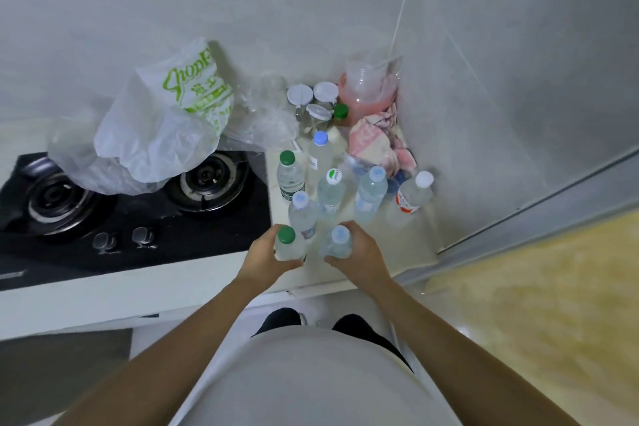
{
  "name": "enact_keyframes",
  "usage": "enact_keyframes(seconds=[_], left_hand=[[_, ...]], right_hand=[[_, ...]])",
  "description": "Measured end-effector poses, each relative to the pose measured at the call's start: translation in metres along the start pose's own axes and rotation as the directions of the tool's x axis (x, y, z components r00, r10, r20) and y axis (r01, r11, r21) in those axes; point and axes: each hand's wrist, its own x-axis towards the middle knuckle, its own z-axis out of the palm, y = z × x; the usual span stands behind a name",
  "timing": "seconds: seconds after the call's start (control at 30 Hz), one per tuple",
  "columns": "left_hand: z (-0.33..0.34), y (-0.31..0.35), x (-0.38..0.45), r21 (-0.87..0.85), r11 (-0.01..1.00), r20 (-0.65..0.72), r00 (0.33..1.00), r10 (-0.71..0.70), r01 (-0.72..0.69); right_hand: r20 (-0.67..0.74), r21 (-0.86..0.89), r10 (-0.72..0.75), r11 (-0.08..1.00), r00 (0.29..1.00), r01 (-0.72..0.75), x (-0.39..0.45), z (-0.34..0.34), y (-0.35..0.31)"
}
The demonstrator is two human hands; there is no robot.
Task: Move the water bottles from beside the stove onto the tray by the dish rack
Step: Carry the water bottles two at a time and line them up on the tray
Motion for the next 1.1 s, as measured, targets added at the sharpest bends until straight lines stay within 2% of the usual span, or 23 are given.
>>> enact_keyframes(seconds=[0.2,0.3,0.4,0.5,0.63,0.83,0.97,1.1], left_hand=[[-0.001,0.002,-0.019,-0.06,0.997,-0.081,0.995,-0.056,0.051],[-0.005,0.005,-0.035,-0.046,0.998,-0.129,0.991,-0.036,0.03],[-0.009,0.015,-0.055,-0.085,0.996,-0.221,0.975,-0.037,0.019],[-0.015,0.024,-0.081,-0.146,0.988,-0.331,0.939,-0.096,0.05],[-0.03,0.029,-0.124,-0.192,0.98,-0.493,0.86,-0.132,0.04],[-0.06,0.032,-0.205,-0.289,0.957,-0.676,0.712,-0.192,-0.016],[-0.082,0.021,-0.267,-0.367,0.926,-0.764,0.595,-0.25,-0.082],[-0.105,-0.001,-0.332,-0.414,0.901,-0.816,0.49,-0.305,-0.128]], right_hand=[[0.005,0.023,-0.055,0.998,0.998,0.055,-0.005,-0.012,-0.003],[0.034,0.024,-0.143,0.99,0.989,0.142,-0.003,-0.025,-0.018],[0.103,0.056,-0.245,0.969,0.964,0.241,0.001,-0.034,-0.036],[0.163,0.08,-0.323,0.946,0.932,0.314,0.002,-0.035,-0.058],[0.246,0.158,-0.393,0.918,0.886,0.363,-0.004,-0.03,-0.094],[0.362,0.321,-0.516,0.851,0.776,0.416,-0.033,-0.007,-0.154],[0.44,0.433,-0.555,0.82,0.705,0.375,-0.07,0.022,-0.194],[0.497,0.484,-0.621,0.778,0.606,0.401,-0.114,0.063,-0.232]])
